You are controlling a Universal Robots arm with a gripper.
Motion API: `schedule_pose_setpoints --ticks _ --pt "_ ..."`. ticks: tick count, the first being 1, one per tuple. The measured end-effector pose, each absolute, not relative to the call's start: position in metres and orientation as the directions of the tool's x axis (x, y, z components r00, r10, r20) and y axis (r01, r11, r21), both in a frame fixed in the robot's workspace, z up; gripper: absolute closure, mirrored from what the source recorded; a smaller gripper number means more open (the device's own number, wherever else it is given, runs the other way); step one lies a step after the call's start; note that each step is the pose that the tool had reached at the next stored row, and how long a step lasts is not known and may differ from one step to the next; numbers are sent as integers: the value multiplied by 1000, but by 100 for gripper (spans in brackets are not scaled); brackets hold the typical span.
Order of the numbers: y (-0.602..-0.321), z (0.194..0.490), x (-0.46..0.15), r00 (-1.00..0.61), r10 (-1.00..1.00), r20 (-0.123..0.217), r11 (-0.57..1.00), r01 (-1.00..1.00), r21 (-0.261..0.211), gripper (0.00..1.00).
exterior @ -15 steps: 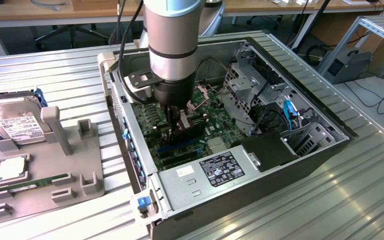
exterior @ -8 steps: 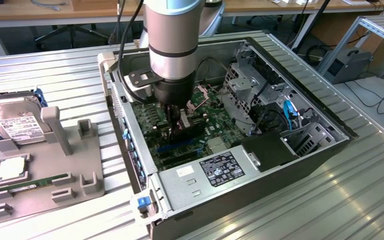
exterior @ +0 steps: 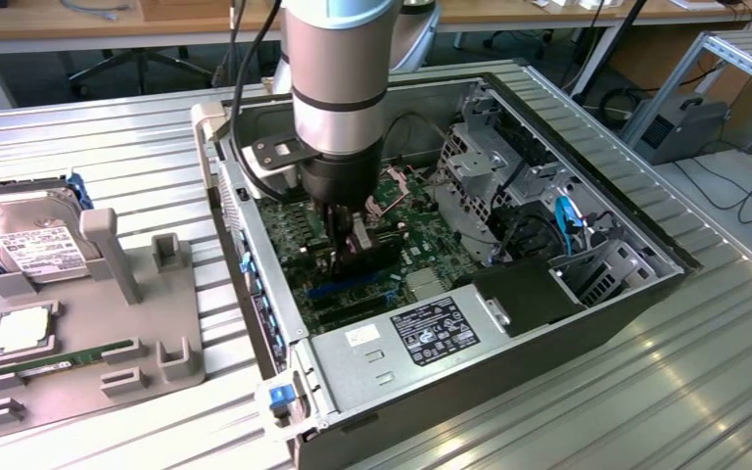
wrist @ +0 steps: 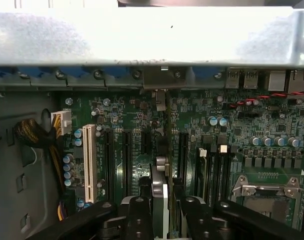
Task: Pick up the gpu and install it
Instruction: 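Insert the gpu into the slot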
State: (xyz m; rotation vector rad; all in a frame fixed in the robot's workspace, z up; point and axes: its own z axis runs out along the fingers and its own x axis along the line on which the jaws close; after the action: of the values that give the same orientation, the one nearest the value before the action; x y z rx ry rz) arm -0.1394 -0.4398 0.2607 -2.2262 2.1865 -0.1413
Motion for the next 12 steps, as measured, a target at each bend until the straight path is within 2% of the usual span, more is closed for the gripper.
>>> schedule_pose_setpoints --ticks 12 --pt "-440 260 -139 10 -999 51 -13 -997 -76 73"
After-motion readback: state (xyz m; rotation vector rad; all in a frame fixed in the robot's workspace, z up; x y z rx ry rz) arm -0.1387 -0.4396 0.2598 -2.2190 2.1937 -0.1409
